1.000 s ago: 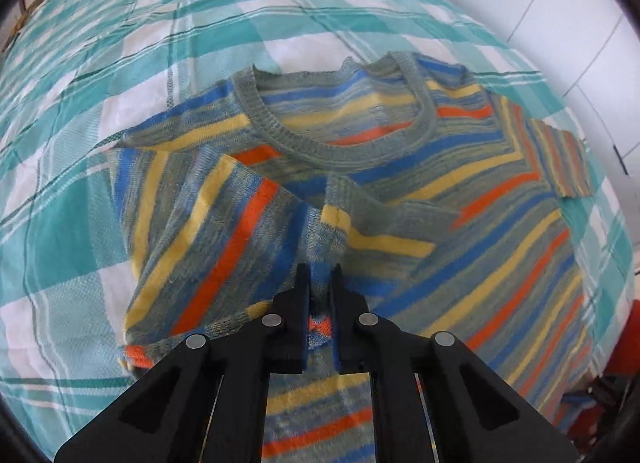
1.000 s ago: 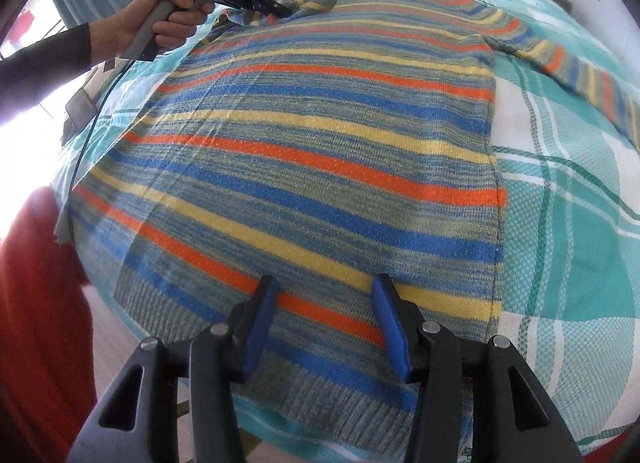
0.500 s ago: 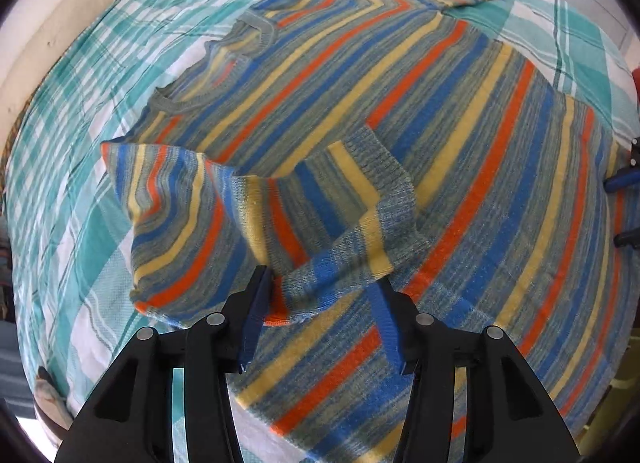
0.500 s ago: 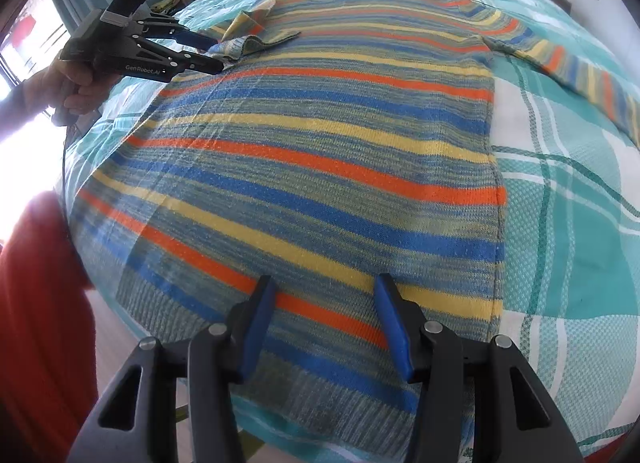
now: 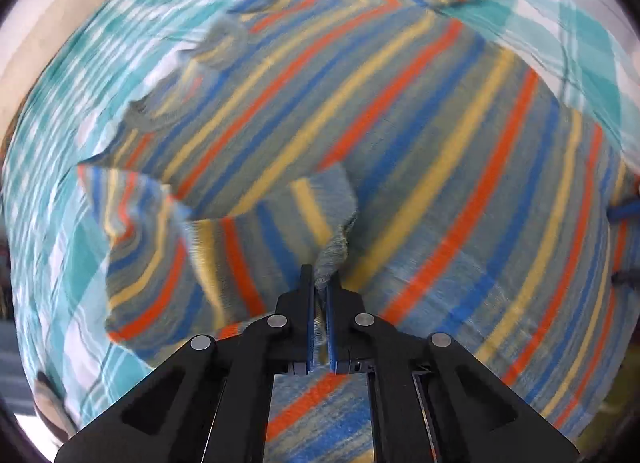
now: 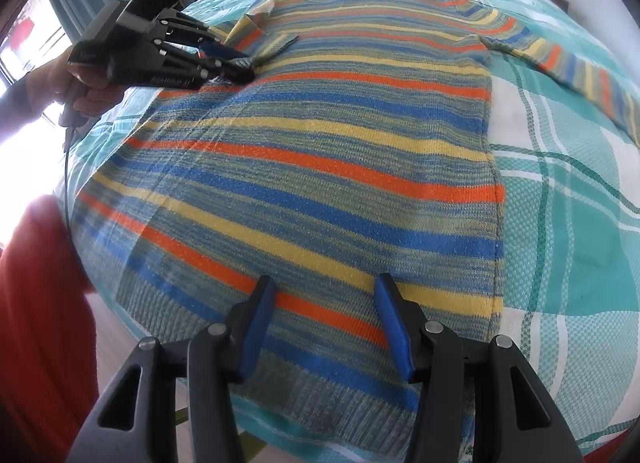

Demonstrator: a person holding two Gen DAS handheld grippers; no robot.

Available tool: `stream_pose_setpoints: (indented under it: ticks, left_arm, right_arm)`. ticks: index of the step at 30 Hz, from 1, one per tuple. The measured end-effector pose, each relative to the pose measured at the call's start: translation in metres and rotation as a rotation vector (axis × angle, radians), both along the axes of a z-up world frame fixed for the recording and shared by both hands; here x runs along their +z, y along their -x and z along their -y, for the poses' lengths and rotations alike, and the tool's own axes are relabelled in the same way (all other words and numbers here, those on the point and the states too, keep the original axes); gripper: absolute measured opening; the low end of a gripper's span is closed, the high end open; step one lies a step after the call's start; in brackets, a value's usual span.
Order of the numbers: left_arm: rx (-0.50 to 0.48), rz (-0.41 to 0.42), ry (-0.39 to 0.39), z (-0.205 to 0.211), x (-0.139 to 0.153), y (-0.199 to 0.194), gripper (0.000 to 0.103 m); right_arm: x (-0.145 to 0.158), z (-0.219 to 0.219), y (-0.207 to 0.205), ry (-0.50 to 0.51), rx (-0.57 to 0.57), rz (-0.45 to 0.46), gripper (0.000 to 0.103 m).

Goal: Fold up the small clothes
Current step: 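Pull the sleeve outward with the left tool and release it flat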

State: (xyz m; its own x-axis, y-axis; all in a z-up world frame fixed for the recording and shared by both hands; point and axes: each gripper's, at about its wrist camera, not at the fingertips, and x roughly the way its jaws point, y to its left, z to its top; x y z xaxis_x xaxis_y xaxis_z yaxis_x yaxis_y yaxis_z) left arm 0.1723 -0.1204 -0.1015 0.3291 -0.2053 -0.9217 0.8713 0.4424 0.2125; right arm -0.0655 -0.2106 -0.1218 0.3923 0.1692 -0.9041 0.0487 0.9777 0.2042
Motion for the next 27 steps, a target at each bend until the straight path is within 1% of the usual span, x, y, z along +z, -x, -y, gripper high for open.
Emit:
stream_pose_setpoints:
  ticks: [2, 3, 5, 6, 7, 8, 9, 10, 11, 12, 15, 20, 24, 27]
  left_arm:
    - [0.205, -0.028, 0.146, -0.031, 0.034, -0.037, 0.003]
    - [0.326, -0.024, 0.226, -0.055, 0.053, -0.059, 0.003]
    - [0.606, -0.006, 0.365, -0.118, 0.083, -0.102, 0.003]
    - [0.751, 0.006, 0.408, -0.152, 0.090, -0.121, 0.003]
    - [0.889, 0.021, 0.427, -0.187, 0.091, -0.137, 0.003]
    - [1.010, 0.034, 0.423, -0.217, 0.088, -0.149, 0.003]
    - [1.107, 0.037, 0.407, -0.243, 0.081, -0.157, 0.002]
    - [1.180, 0.038, 0.386, -0.263, 0.071, -0.163, 0.002]
    - [1.228, 0.046, 0.356, -0.277, 0.061, -0.166, 0.002]
    - [1.255, 0.056, 0.323, -0.286, 0.052, -0.167, 0.002]
    - [1.267, 0.087, 0.251, -0.289, 0.031, -0.160, 0.002]
    - [1.319, 0.096, 0.233, -0.302, 0.017, -0.159, 0.002]
    - [1.355, 0.078, 0.203, -0.315, -0.001, -0.157, 0.001]
    - [1.384, 0.059, 0.209, -0.323, -0.014, -0.154, 0.001]
  right_arm:
    - [0.000, 0.001, 0.000, 0.000, 0.001, 0.001, 0.052]
    - [0.000, 0.000, 0.000, 0.000, 0.001, 0.001, 0.052]
    - [0.000, 0.000, 0.000, 0.001, 0.002, 0.001, 0.052]
    - [0.000, 0.000, 0.000, -0.001, 0.001, 0.000, 0.052]
    - [0.000, 0.001, 0.000, -0.003, -0.001, -0.001, 0.052]
    - [0.000, 0.001, 0.000, -0.005, -0.002, -0.001, 0.052]
    - [0.000, 0.001, 0.000, -0.006, -0.004, -0.002, 0.052]
    - [0.000, 0.002, 0.000, -0.006, -0.005, -0.003, 0.052]
    - [0.000, 0.002, -0.001, -0.005, -0.005, -0.003, 0.052]
    - [-0.001, 0.001, -0.001, -0.002, -0.005, -0.004, 0.052]
    - [-0.001, -0.002, -0.002, 0.009, -0.004, -0.006, 0.053]
    - [-0.002, -0.005, -0.004, 0.021, -0.001, -0.008, 0.053]
    - [-0.003, -0.006, -0.004, 0.027, 0.000, -0.009, 0.053]
    - [-0.003, -0.005, -0.004, 0.027, 0.000, -0.009, 0.053]
